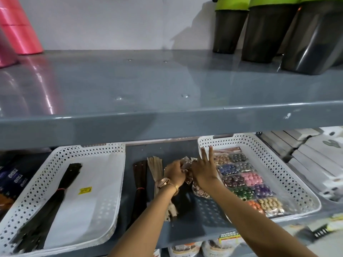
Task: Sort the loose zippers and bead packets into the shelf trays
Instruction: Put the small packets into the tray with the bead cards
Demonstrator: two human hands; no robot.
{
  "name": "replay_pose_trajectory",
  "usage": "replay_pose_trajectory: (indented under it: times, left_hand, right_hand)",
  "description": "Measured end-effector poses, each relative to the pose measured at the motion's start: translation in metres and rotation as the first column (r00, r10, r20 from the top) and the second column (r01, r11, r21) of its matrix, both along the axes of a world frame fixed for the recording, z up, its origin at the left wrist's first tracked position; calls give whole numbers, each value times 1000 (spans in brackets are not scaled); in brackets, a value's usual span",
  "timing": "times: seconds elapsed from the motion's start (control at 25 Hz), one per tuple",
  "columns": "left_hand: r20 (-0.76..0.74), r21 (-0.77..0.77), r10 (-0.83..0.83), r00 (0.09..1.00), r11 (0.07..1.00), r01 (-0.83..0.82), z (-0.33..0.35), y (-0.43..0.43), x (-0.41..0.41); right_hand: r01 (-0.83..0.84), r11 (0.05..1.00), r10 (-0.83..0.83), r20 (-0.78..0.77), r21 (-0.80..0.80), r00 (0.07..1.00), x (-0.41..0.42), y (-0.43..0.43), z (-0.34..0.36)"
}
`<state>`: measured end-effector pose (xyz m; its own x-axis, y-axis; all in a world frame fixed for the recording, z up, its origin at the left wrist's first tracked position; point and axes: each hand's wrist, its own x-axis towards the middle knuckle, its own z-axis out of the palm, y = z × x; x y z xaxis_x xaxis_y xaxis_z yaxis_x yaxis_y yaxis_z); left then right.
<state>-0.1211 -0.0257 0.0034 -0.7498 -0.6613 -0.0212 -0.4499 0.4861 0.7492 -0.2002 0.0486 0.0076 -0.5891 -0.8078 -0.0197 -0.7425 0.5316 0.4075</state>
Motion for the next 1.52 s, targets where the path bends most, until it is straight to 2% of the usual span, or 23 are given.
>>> replay_pose_trajectory:
  times: [0.08, 0.16, 0.24, 0.32, 0.36, 0.44, 0.52, 0.56, 0.6, 0.64, 0.72, 0.76, 0.8, 0.84, 0.92, 1.04, 1.12, 1.28, 1.36, 1.44, 1.52]
  left_hand:
    - [0, 153, 36, 999, 988, -35, -5, -5, -1]
    - [-10, 276, 77, 997, 959, -71, -11, -12, 0]
    - [-75, 326, 114, 991, 942, -84, -6, -18, 2]
    - [-172, 420, 133, 976, 906, -49, 10, -16, 4]
    - [-195, 472, 125, 973, 881, -18, 17, -17, 3]
    - [-255, 556, 65, 965, 826, 91, 38, -13, -3]
    - [-280, 531, -39, 959, 826, 189, 57, 0, -16]
    - [-293, 508, -111, 950, 823, 253, 65, 10, -23]
    - [-287, 491, -180, 941, 816, 306, 68, 20, -32]
    - [-266, 471, -263, 927, 804, 363, 71, 33, -39]
    - [-110, 345, -464, 879, 811, 472, 67, 62, -53]
    - [32, 260, -556, 830, 807, 531, 63, 77, -60]
    - [179, 202, -618, 766, 785, 586, 57, 91, -65]
    - [301, 183, -648, 699, 759, 625, 51, 104, -70]
    - [438, 148, -657, 613, 725, 672, 37, 123, -77]
    - [549, 39, -572, 609, 746, 665, 21, 139, -80]
    - [573, -39, -516, 637, 759, 650, 17, 143, -80]
    - [563, -93, -490, 665, 762, 640, 22, 143, -71]
    - [494, -91, -503, 710, 782, 617, 31, 139, -62]
    - [289, -162, -477, 830, 830, 533, 42, 131, -47]
    - [24, -316, -294, 956, 905, 286, 46, 115, -31]
  right_hand:
    - [5, 990, -1, 25, -141, 1000, -3, 4, 5]
    - [22, 938, 26, 134, -346, 991, -10, 7, 12]
    - [99, 785, 140, 330, -612, 933, -21, 15, 29]
    - [369, 572, 223, 572, -733, 789, -34, 33, 54]
    - [496, 513, 248, 674, -701, 696, -45, 45, 63]
    - [726, 455, 228, 855, -516, 465, -66, 73, 80]
    - [810, 407, 289, 901, -421, 324, -94, 106, 86]
    - [853, 342, 352, 895, -395, 273, -107, 123, 87]
    - [862, 357, 358, 905, -360, 229, -116, 142, 88]
    - [852, 410, 292, 932, -326, 216, -125, 157, 87]
    - [741, 649, 73, 984, -172, 164, -132, 185, 83]
    - [644, 761, -62, 979, -79, 193, -132, 195, 78]
    - [553, 833, -177, 958, 23, 227, -129, 202, 73]
    - [493, 865, -258, 928, 98, 268, -126, 206, 67]
    - [472, 868, -336, 883, 155, 327, -122, 209, 53]
    - [425, 892, -375, 775, 152, 510, -121, 206, 39]
    - [424, 894, -392, 706, 143, 590, -119, 202, 34]
    - [419, 894, -432, 546, 158, 717, -117, 189, 30]
    - [413, 895, -443, 455, 170, 772, -115, 180, 33]
    - [377, 916, -399, 381, 136, 834, -110, 166, 43]
    - [324, 944, -319, 390, 55, 864, -99, 145, 54]
